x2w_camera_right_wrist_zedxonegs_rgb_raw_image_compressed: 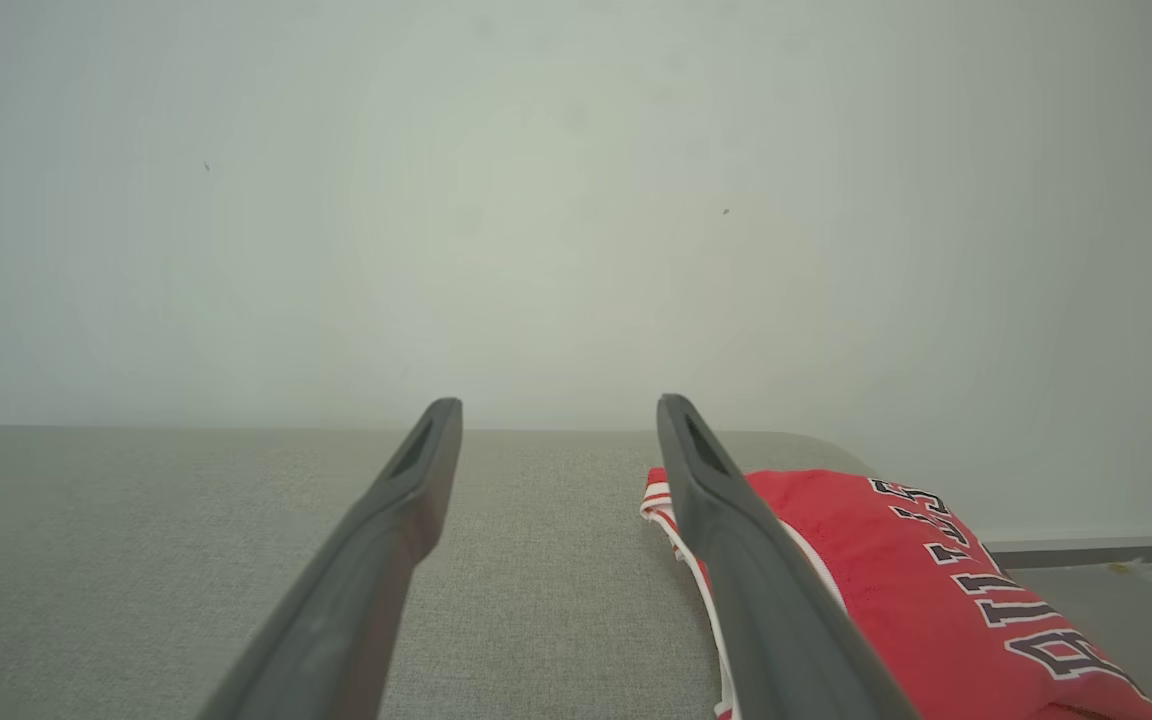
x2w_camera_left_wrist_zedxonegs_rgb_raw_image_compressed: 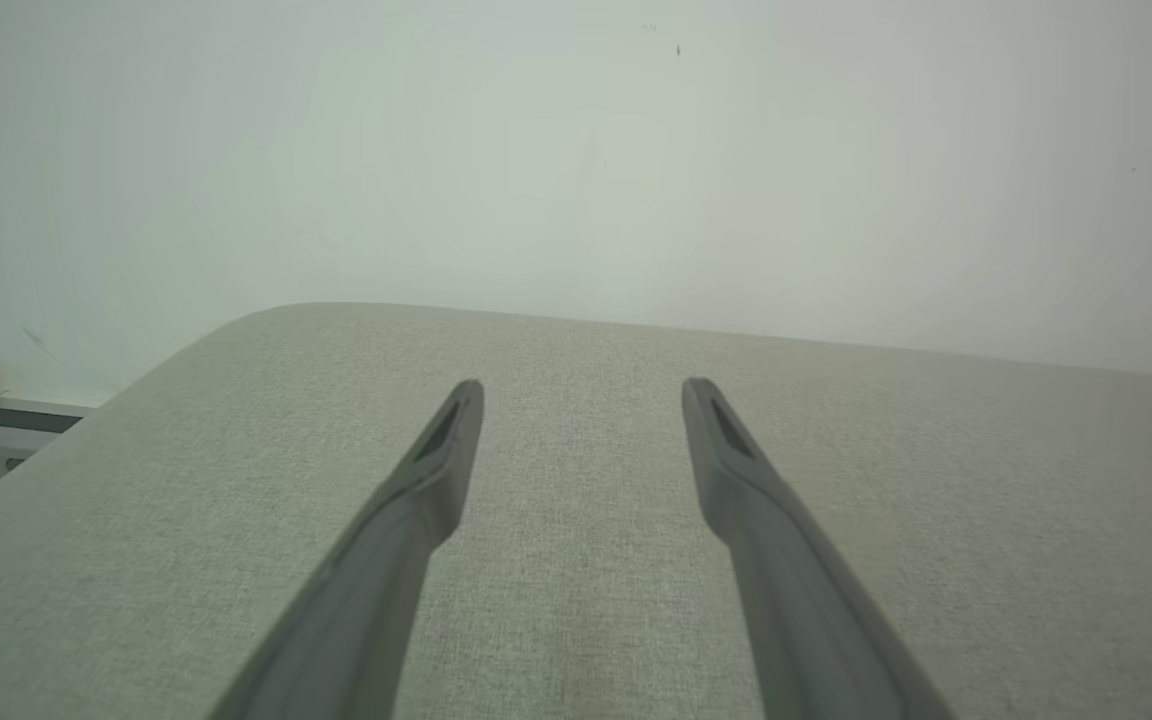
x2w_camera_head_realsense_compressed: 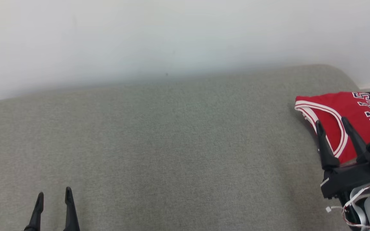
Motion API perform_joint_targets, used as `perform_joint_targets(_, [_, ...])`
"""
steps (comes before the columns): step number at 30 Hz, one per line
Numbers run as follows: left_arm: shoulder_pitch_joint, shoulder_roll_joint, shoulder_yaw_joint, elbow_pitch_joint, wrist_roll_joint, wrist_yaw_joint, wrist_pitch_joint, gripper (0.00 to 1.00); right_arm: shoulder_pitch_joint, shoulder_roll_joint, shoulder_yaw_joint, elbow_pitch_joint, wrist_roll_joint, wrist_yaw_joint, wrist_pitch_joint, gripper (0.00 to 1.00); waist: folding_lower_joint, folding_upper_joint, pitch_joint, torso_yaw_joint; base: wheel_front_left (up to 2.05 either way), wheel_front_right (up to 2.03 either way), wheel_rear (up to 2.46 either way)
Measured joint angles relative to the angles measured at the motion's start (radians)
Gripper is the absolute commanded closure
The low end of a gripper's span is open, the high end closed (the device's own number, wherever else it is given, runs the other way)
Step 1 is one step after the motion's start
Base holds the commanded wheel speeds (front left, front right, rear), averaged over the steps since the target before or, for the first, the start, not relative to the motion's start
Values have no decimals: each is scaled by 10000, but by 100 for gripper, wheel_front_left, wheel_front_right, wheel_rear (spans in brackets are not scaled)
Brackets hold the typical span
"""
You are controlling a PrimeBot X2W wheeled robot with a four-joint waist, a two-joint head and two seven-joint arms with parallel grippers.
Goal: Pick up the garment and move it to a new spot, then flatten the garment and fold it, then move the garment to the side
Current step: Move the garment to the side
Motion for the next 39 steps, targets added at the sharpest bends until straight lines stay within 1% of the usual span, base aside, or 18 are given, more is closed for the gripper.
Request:
perform_joint_targets(4, [194,-61,167,52,27,0,0,0,460,128,-13,-113,21,0,19,0,1,0,-315,231,0,0,0])
perform_joint_targets(7, [313,-115,263,67,148,29,0,0,854,341,-42,-81,48,0,-13,0,2,0,-490,345,0,0,0])
perform_joint_targets(16, [673,-221,341,142,192,123,0,0,1699,861,-109,232,-17,0,-418,0,2,0,-850,511,0,0,0])
perform_joint_targets(21, [677,-232,573,345,178,77,0,0,1818,1137,146,479,-31,0,-686,0,2,0,-954,581,0,0,0])
perform_joint_targets(24, [674,-242,702,491,125,-79,0,0,1881,1262,320,614,-33,0,-809,0,3,0,-986,605,0,0,0])
perform_joint_targets(32, [664,-255,779,639,38,-255,0,0,1912,1363,621,890,2,0,-980,0,3,1,-1018,600,0,0,0])
perform_joint_targets(39, [642,-265,656,855,-33,-357,0,0,1907,1381,711,966,90,0,-1039,0,3,1,-944,522,0,0,0])
